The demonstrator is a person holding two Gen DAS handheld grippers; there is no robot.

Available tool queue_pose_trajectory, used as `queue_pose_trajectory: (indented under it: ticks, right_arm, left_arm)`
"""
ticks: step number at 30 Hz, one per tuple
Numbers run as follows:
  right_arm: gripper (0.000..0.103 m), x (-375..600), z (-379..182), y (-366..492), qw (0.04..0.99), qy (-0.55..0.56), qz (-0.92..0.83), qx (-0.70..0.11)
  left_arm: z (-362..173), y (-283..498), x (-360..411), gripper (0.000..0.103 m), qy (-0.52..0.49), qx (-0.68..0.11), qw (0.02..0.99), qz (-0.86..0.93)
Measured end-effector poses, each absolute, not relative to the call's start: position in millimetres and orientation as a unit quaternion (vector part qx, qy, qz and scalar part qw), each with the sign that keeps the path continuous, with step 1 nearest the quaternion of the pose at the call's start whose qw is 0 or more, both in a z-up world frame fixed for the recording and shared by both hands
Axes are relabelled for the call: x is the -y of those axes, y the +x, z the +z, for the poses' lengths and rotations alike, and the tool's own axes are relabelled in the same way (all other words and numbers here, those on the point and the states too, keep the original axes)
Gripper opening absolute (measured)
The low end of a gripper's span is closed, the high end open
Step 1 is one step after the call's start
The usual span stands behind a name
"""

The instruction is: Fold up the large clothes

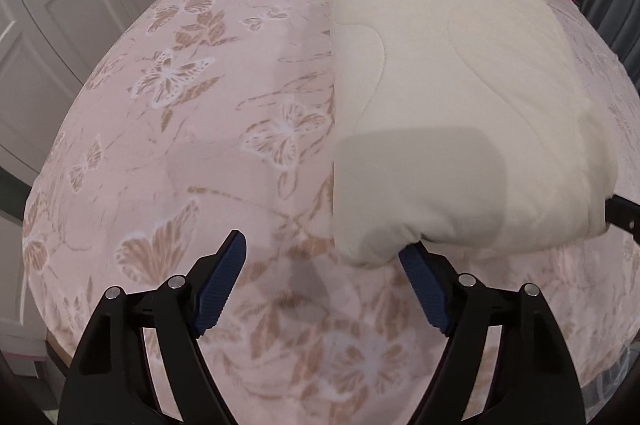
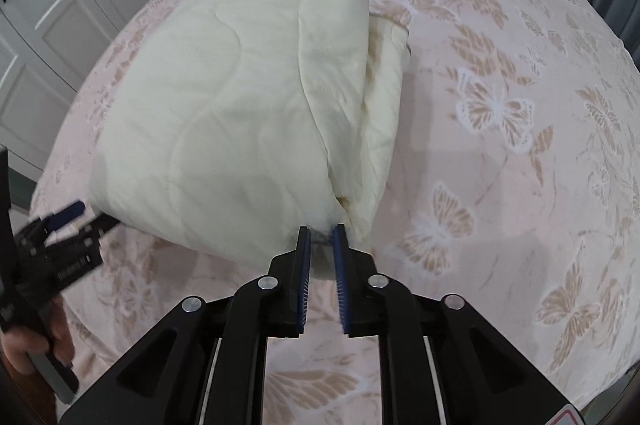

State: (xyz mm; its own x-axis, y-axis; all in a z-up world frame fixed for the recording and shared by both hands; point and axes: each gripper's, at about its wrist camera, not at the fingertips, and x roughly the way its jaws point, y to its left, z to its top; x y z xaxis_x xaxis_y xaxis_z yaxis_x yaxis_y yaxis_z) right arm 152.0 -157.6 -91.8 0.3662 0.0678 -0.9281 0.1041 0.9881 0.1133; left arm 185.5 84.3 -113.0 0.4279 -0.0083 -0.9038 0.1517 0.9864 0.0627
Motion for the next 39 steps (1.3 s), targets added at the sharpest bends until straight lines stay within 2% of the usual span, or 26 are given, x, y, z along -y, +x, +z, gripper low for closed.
queue_pose_trajectory:
  ticks: [5,12,16,18,19,20,21,24,26,29,31,32,33,35,36,39]
  right_arm:
    - [0.005,154,-124,156,0.810,0.062,-0.022,-0.583]
    - [0.002,153,-145,165,0.804,0.060,-0.025,-0.591]
    - [0.003,155,-137,161,0.808,0.060,-0.023,-0.586]
    - [0.007,161,-120,151,0.817,0.071,-0.016,-0.573]
    - [0.010,167,-106,144,0.824,0.088,-0.011,-0.559]
    - [0.018,173,-95,141,0.830,0.102,-0.007,-0.548]
    - [0.032,179,-83,140,0.836,0.117,-0.007,-0.536]
    - [0.054,197,-40,159,0.862,0.149,-0.024,-0.484]
    - [0.065,201,-29,181,0.864,0.172,-0.020,-0.472]
    - [0.065,200,-37,226,0.852,0.189,-0.021,-0.488]
    - [0.065,201,-53,250,0.839,0.200,-0.028,-0.506]
    - [0.060,202,-61,258,0.833,0.201,-0.030,-0.515]
    - [0.041,202,-70,265,0.826,0.200,-0.031,-0.526]
    - [0.015,203,-83,271,0.819,0.206,-0.011,-0.535]
    - [0.009,203,-77,268,0.828,0.193,-0.018,-0.526]
    - [0.007,194,-67,257,0.845,0.135,-0.056,-0.515]
  left_arm:
    - [-136,191,-80,0.076,0.087,-0.542,0.835,-0.029]
    - [-140,192,-78,0.076,0.087,-0.543,0.835,-0.026]
    - [-120,182,-80,0.074,0.082,-0.539,0.838,-0.033]
    - [-98,173,-87,0.074,0.070,-0.526,0.846,-0.049]
    - [-90,171,-89,0.074,0.066,-0.520,0.850,-0.054]
    - [-79,169,-92,0.074,0.061,-0.510,0.856,-0.058]
    - [-64,169,-94,0.075,0.056,-0.494,0.866,-0.059]
    - [-33,184,-90,0.077,0.042,-0.463,0.883,-0.063]
    - [-23,201,-81,0.077,0.039,-0.456,0.887,-0.063]
    - [-21,230,-61,0.077,0.041,-0.457,0.886,-0.057]
    - [-25,240,-53,0.077,0.037,-0.464,0.883,-0.059]
    - [-27,245,-50,0.077,0.036,-0.467,0.882,-0.058]
    - [-29,248,-46,0.077,0.039,-0.470,0.880,-0.057]
    - [-34,253,-40,0.077,0.044,-0.474,0.878,-0.056]
    - [-36,252,-40,0.077,0.045,-0.475,0.877,-0.056]
    - [-44,254,-39,0.077,0.049,-0.480,0.874,-0.055]
